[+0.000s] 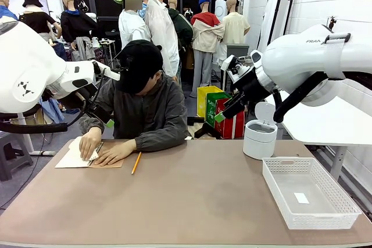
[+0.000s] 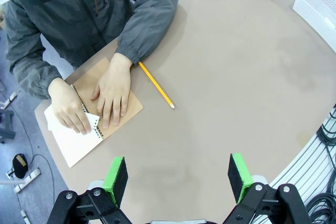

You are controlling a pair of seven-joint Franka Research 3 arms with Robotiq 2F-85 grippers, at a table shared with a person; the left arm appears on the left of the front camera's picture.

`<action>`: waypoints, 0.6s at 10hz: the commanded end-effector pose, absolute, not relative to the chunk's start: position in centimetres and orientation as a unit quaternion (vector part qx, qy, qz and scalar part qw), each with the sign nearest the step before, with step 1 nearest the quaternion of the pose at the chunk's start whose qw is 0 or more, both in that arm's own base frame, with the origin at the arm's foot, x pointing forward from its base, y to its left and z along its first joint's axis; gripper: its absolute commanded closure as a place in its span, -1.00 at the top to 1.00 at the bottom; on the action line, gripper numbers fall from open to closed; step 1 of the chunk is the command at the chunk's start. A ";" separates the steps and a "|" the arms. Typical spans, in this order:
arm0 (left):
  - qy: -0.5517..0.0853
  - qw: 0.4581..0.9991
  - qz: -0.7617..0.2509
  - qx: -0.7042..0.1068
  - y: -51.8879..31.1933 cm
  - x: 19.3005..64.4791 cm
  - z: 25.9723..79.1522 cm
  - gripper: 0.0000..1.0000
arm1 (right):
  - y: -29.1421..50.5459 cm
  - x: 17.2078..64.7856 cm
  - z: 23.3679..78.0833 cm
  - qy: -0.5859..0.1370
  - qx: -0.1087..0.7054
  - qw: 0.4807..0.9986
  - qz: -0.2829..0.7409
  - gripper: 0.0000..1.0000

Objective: Sort the paper based on its condition.
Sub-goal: If a person hands you a paper, place it in the Organizing basket , and if it's crumpled, put it in the Trash can.

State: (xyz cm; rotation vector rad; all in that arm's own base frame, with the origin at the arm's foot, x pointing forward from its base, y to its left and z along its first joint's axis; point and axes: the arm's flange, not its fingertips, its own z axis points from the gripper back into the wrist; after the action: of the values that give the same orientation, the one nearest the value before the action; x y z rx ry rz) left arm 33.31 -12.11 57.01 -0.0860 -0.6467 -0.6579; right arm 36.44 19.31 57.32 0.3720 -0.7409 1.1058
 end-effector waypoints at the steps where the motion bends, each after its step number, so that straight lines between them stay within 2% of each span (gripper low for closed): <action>1: -0.311 0.895 -0.317 -0.041 -12.0 33.3 57.0 1.00 | 19.3 36.4 57.4 -0.341 0.171 0.771 0.510 1.00; 6: -0.311 0.895 -0.317 -0.041 -12.0 33.3 57.0 1.00 | 19.3 36.4 57.4 -0.341 0.171 0.771 0.510 1.00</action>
State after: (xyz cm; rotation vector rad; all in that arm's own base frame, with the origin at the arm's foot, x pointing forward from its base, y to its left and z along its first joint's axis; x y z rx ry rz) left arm 33.31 -12.11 57.01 -0.0860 -0.6467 -0.6579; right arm 36.44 19.31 57.32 0.3720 -0.7409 1.1058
